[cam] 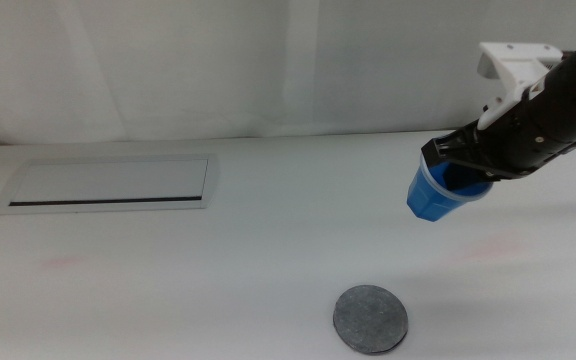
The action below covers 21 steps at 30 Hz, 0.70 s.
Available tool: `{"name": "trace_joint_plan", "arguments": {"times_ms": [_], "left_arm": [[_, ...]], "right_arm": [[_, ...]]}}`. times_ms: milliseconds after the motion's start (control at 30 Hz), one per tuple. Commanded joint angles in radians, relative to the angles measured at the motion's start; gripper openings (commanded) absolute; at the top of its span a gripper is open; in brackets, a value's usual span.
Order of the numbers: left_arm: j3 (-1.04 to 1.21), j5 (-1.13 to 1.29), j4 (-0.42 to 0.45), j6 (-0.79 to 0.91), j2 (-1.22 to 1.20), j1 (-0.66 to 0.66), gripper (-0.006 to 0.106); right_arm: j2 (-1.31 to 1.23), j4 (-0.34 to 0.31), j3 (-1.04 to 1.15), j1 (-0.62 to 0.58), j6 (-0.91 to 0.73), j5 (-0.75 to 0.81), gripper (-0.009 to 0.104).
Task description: Place an empty cup on a cup mat.
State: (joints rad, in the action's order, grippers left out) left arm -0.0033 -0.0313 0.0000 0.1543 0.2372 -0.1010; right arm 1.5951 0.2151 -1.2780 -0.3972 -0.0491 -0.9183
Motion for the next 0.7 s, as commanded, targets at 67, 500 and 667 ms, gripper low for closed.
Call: {"name": "trace_joint_plan", "arguments": {"times_ms": [67,500,667], "left_arm": [[0.04,-0.003,-0.006,-0.001,-0.004,0.002,-0.003],[0.04,-0.003,-0.006,-0.001,-0.004,0.002,-0.003],[0.04,-0.003,-0.006,-0.001,-0.004,0.002,-0.003]], "right_arm": [[-0.055,0.013,-0.003,-0.056,0.016,-0.068,-0.002],[0.081,-0.103,0.054,-0.271,0.132,0.014,-0.002],[0.138,-0.089,0.11,-0.271,0.139,0.081,-0.002]]}}
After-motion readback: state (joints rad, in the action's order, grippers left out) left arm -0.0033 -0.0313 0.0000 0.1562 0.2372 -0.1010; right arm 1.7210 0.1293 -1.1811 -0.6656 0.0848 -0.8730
